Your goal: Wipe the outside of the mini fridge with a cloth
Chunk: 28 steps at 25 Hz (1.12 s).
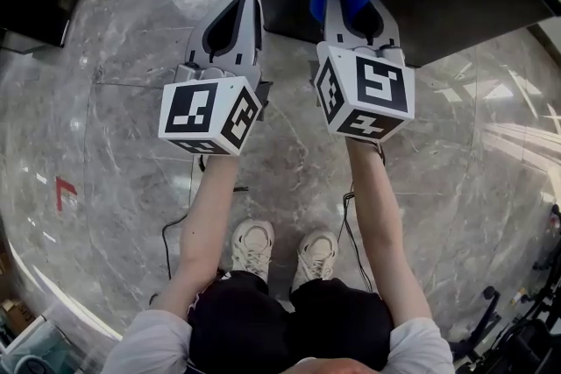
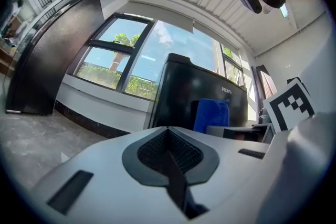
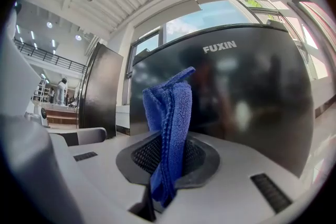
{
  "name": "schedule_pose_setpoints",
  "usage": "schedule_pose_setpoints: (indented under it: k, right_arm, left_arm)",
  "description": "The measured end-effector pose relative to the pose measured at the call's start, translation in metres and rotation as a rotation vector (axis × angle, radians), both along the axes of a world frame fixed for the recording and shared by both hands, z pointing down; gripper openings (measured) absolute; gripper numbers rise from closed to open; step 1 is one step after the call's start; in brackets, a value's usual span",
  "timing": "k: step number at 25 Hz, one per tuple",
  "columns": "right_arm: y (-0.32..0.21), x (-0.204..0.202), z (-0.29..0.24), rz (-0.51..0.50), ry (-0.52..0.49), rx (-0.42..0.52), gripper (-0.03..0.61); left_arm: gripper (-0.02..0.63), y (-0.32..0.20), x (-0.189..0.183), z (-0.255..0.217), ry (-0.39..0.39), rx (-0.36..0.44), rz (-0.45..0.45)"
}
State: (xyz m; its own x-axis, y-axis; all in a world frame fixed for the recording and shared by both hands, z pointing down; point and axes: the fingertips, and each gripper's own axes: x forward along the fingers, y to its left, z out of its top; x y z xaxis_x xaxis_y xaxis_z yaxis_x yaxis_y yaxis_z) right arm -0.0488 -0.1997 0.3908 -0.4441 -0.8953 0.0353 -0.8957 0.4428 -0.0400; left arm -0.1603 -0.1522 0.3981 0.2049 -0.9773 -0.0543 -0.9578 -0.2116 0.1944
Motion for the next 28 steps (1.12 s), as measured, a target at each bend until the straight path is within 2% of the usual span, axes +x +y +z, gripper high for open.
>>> schedule_pose_setpoints:
  k: [8,16,23,28]
  right_arm:
    - [0.001,0.065,0.005,0.075,0.053,0.006,0.072]
    - [-0.003,0.171,0.015,0.268,0.044,-0.036,0.072]
    - [-0.012,0.245,0.014,0.404,0.02,-0.054,0.072]
    - [-0.016,0.266,0.011,0.455,0.04,-0.041,0.072]
  left_arm:
    - [0.005,-0.006,0.075,0.008,-0.026,-0.011,0.124]
    - [0.005,-0.01,0.14,0.017,0.0,-0.016,0.23]
    - [0.005,-0.012,0.161,0.027,0.015,-0.033,0.268]
    - [0.005,-0.014,0.155,0.028,0.014,-0.037,0.253]
